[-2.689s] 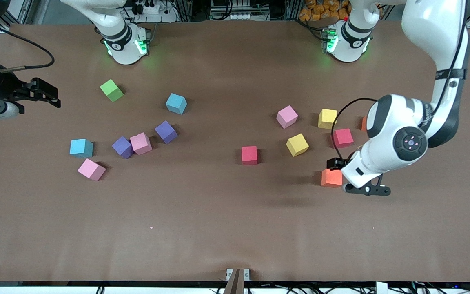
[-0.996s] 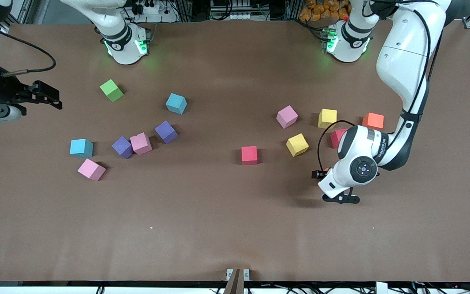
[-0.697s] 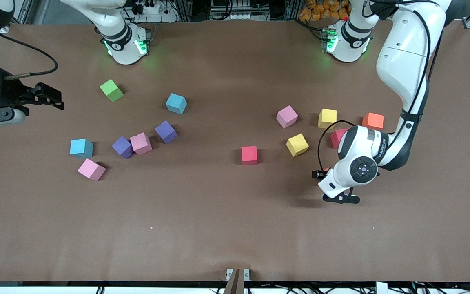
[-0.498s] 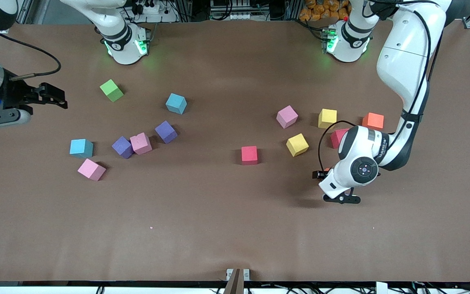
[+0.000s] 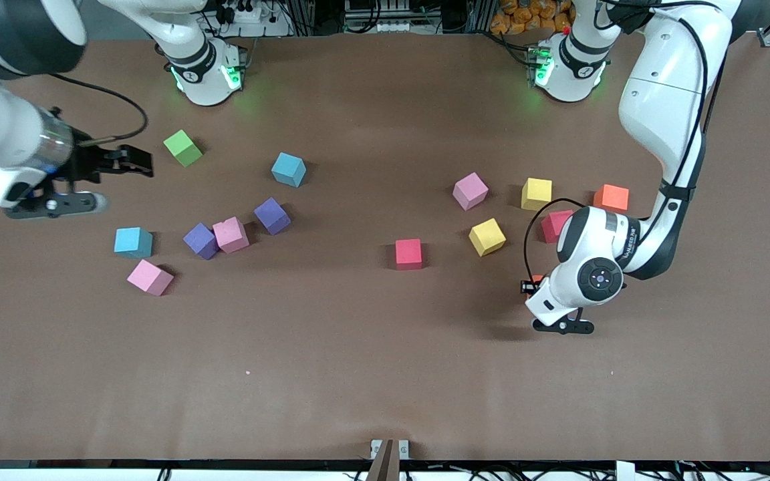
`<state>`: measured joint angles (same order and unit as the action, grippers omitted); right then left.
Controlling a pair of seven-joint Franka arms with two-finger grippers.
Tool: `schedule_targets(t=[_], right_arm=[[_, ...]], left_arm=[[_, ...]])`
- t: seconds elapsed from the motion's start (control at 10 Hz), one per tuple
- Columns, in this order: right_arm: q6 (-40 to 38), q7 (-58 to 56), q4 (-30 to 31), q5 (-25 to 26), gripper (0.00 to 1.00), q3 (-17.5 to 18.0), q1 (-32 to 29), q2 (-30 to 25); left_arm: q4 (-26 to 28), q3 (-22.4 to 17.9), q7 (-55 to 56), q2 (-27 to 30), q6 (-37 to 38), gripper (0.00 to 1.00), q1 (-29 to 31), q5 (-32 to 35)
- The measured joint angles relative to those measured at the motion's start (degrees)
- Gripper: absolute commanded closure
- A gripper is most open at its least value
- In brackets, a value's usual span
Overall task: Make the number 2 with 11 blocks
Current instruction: 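Hold the orange cube with the left gripper while the right gripper reaches the purple cube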
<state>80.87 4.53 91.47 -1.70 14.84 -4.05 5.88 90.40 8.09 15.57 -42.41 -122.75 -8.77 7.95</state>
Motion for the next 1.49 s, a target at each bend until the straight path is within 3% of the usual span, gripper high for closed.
schedule_targets(t=[0.4,0.7,0.9,1.2,1.49], right_arm=[[4.75,8.57,6.27,-1.60,0.00,4.80,2.69,2.98],[6.67,7.25,8.73,-0.01,0.00,6.99,7.23,5.50],[8.39,6.50,9.04,3.12,0.00,10.94,8.45,8.91],[11.71,4.92,10.17,8.54,0.00,13.75,10.54,13.27],[20.33,3.09,17.21,11.39,0.00,14.50,10.30,14.98]], left_arm=[[-1.28,0.14,2.49,1.29,1.17,1.00,0.01,0.00],[-1.87,3.95,7.70,8.18,7.70,1.00,-0.56,-0.06],[-1.10,7.33,13.82,13.07,12.10,1.00,-0.72,-0.96],[5.81,11.42,22.76,19.21,12.79,1.00,-0.86,-2.20],[10.12,12.73,24.55,20.84,12.62,1.00,-0.87,-3.75]])
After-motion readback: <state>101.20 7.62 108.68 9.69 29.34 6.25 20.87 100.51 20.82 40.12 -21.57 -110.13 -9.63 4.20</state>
